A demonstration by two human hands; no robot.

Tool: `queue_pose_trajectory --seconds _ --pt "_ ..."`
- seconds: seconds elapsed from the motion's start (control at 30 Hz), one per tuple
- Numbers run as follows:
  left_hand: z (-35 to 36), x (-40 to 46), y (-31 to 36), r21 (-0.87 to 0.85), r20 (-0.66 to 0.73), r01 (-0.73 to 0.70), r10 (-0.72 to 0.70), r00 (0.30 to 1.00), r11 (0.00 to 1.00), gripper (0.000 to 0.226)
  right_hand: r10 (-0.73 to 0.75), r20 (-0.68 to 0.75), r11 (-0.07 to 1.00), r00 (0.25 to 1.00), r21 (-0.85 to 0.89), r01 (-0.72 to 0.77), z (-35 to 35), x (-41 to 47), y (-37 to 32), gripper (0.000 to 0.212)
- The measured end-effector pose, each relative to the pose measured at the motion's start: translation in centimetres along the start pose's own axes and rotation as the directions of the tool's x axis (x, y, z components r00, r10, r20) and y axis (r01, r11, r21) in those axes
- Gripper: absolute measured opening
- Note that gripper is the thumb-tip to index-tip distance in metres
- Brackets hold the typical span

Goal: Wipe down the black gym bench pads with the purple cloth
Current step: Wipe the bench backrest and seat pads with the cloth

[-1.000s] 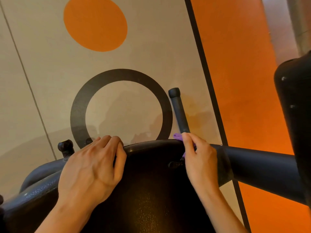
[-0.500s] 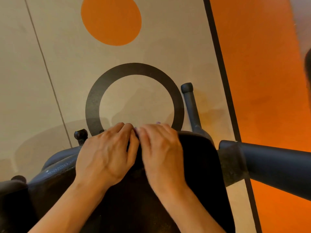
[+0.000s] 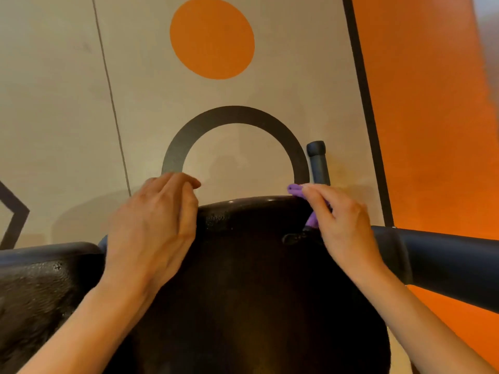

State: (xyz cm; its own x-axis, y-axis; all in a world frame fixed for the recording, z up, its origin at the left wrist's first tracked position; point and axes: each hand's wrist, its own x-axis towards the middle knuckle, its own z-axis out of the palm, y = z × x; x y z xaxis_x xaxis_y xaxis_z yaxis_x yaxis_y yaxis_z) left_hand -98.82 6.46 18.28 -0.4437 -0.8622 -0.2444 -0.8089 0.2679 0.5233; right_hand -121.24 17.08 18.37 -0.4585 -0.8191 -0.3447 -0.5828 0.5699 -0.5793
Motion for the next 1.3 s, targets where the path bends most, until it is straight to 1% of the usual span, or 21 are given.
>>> queue_pose_trajectory --seconds 0.07,0.1,0.2,0.27,0.33,0.37,0.43,0.5,0.53,0.6,0.67,0.7,0.77,0.83,0.9,0.97,1.0,1.1,1.17,1.23,1.3 --pt "-0.2 -1.6 -2.4 -0.043 -0.024 0.100 -0.101 0.995 0.994 0.038 0.169 -0.121 0.985 0.978 0.048 -0.164 -0.8 -0.6 1.0 0.023" --pt "0.1 -2.2 -3.0 -0.066 -0.030 0.135 -0.137 0.990 0.989 0.039 0.193 -0.198 0.981 0.961 0.053 -0.187 -0.1 -0.9 0.4 0.020" --pt "1.2 -3.0 -3.5 -0.131 -0.065 0.218 -0.227 0.972 0.967 0.041 0.005 -0.233 1.000 0.972 -0.003 -0.006 4.4 -1.2 -4.1 0.020" --pt "1.5 -3.0 -3.5 -0.151 -0.097 0.221 -0.237 0.967 0.964 0.042 -0.203 -0.096 0.979 0.974 -0.049 0.199 6.0 -1.3 -5.9 0.026" --pt "1.6 -3.0 -3.6 -0.158 -0.117 0.231 -0.250 0.961 0.960 0.042 -0.280 0.030 0.957 0.959 -0.070 0.282 4.7 -0.8 -4.4 0.028" --pt "1.6 -3.0 -3.6 -0.169 -0.125 0.239 -0.261 0.957 0.956 0.042 -0.238 0.032 0.968 0.971 -0.075 0.240 3.3 -0.5 -2.8 0.027" --pt "1.6 -2.9 -3.6 -0.201 -0.125 0.251 -0.279 0.952 0.947 0.041 -0.034 -0.081 0.998 0.996 -0.047 0.030 0.6 -0.7 -0.4 0.024" --pt "1.7 -2.9 -3.6 -0.218 -0.122 0.255 -0.285 0.951 0.942 0.042 0.098 -0.196 0.993 0.976 -0.041 -0.108 1.1 -1.1 -1.1 0.023" --pt "1.7 -2.8 -3.7 -0.224 -0.121 0.256 -0.288 0.950 0.940 0.042 0.066 -0.208 0.995 0.976 -0.059 -0.080 2.7 -1.1 -2.7 0.024" --pt "1.6 -2.7 -3.8 -0.236 -0.113 0.266 -0.299 0.948 0.934 0.042 -0.121 -0.154 0.990 0.981 -0.095 0.107 6.4 -1.3 -6.7 0.026" --pt "1.6 -2.8 -3.8 -0.247 -0.108 0.271 -0.304 0.947 0.931 0.044 -0.291 -0.008 0.951 0.957 -0.115 0.288 7.7 -1.5 -8.4 0.031" --pt "1.6 -2.8 -3.7 -0.254 -0.105 0.270 -0.304 0.947 0.929 0.044 -0.319 0.055 0.940 0.946 -0.109 0.323 6.9 -1.2 -7.6 0.032" --pt "1.6 -2.8 -3.7 -0.269 -0.108 0.271 -0.309 0.945 0.924 0.044 -0.234 0.077 0.968 0.969 -0.075 0.240 4.0 -0.7 -4.3 0.032" --pt "1.6 -2.7 -3.7 -0.277 -0.109 0.276 -0.315 0.943 0.920 0.044 -0.058 -0.039 0.997 0.998 -0.050 0.056 1.3 -0.7 -1.8 0.028" --pt "1.7 -2.7 -3.7 -0.271 -0.106 0.279 -0.316 0.943 0.921 0.045 0.003 -0.182 0.994 0.983 -0.110 -0.023 2.2 -0.8 -2.5 0.027" --pt "1.7 -2.6 -3.8 -0.257 -0.098 0.289 -0.322 0.942 0.922 0.046 -0.083 -0.173 0.986 0.981 -0.155 0.056 5.3 -0.9 -5.7 0.031" --pt "1.7 -2.6 -3.8 -0.251 -0.098 0.288 -0.320 0.942 0.924 0.047 -0.180 -0.128 0.973 0.975 -0.171 0.157 6.8 -1.1 -7.5 0.032" --pt "1.7 -2.4 -3.9 -0.235 -0.095 0.278 -0.307 0.947 0.931 0.047 -0.386 0.101 0.912 0.917 -0.108 0.395 7.0 -1.1 -8.3 0.031" --pt "1.6 -2.4 -3.9 -0.231 -0.083 0.283 -0.308 0.948 0.931 0.044 -0.283 0.131 0.955 0.950 -0.049 0.291 4.2 -0.4 -5.9 0.030" --pt "1.5 -2.4 -3.8 -0.227 -0.078 0.290 -0.314 0.946 0.930 0.041 -0.083 0.010 0.995 0.997 -0.050 0.083 2.4 -0.5 -4.3 0.027" --pt "1.5 -2.4 -3.7 -0.214 -0.084 0.293 -0.317 0.945 0.932 0.039 -0.031 -0.112 0.994 0.993 -0.112 0.018 4.1 -1.0 -5.8 0.025"
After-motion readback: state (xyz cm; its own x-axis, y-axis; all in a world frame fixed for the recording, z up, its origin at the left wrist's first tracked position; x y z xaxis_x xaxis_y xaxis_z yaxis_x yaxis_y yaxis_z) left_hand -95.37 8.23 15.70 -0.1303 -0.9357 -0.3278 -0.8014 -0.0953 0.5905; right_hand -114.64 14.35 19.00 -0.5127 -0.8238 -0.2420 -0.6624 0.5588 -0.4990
